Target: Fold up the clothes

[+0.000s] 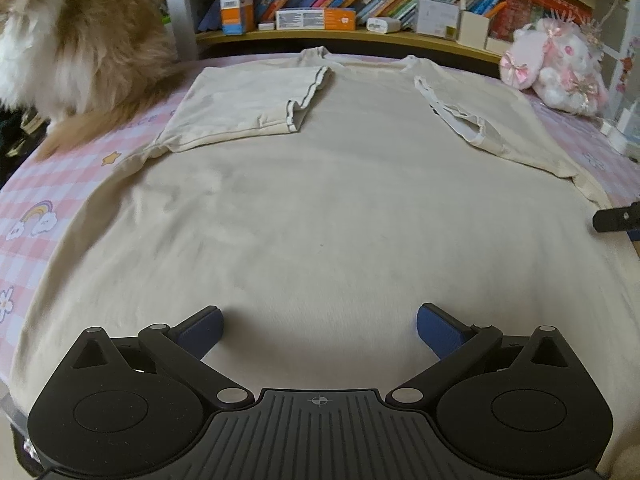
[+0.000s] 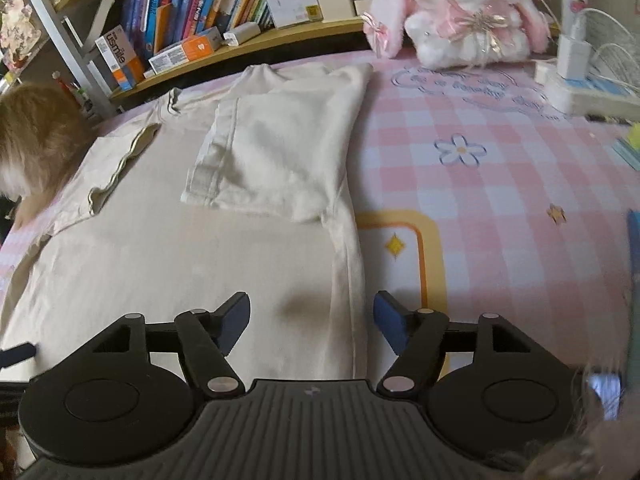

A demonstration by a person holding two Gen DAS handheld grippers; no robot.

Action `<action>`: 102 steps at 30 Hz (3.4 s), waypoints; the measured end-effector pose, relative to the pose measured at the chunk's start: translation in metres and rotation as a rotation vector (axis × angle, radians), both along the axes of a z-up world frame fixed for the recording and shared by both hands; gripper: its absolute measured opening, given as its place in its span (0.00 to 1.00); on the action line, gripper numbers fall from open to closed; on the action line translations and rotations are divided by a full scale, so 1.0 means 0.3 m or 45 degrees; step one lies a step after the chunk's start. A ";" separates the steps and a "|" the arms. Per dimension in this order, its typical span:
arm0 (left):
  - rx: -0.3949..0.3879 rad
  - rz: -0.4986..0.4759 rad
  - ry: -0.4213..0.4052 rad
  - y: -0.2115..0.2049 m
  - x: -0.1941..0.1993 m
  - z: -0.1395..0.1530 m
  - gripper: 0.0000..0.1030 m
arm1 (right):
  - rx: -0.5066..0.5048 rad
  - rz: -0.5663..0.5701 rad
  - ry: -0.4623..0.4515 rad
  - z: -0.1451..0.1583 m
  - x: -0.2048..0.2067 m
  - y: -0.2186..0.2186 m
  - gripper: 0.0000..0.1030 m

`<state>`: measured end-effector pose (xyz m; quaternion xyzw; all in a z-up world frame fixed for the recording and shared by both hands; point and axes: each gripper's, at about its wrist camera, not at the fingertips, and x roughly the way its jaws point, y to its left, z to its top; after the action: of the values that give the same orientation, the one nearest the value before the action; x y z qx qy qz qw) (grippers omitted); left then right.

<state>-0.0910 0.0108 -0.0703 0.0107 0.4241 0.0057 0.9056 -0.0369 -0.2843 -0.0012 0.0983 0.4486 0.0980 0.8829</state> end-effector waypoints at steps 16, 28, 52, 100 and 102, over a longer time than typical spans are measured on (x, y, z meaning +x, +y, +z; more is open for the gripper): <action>-0.053 -0.080 -0.074 0.191 -0.090 0.067 1.00 | -0.129 -0.292 -0.024 0.036 -0.301 0.152 0.75; -0.072 -0.078 -0.156 0.417 -0.301 0.135 1.00 | -0.167 -0.357 -0.055 0.042 -0.535 0.398 0.78; -0.214 0.007 -0.193 0.581 -0.329 0.143 1.00 | -0.252 -0.537 -0.114 0.038 -0.854 0.387 0.86; -0.396 -0.079 0.019 0.782 -0.398 0.009 0.00 | -0.033 -0.092 0.072 -0.070 -0.736 0.034 0.07; -0.416 -0.099 0.001 0.780 -0.406 0.027 0.00 | 0.009 -0.096 0.025 -0.028 -0.766 0.038 0.06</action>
<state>-0.2129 0.2449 -0.0621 -0.1200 0.4189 -0.0984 0.8947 -0.2667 -0.2730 -0.0097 0.1194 0.4530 0.0654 0.8811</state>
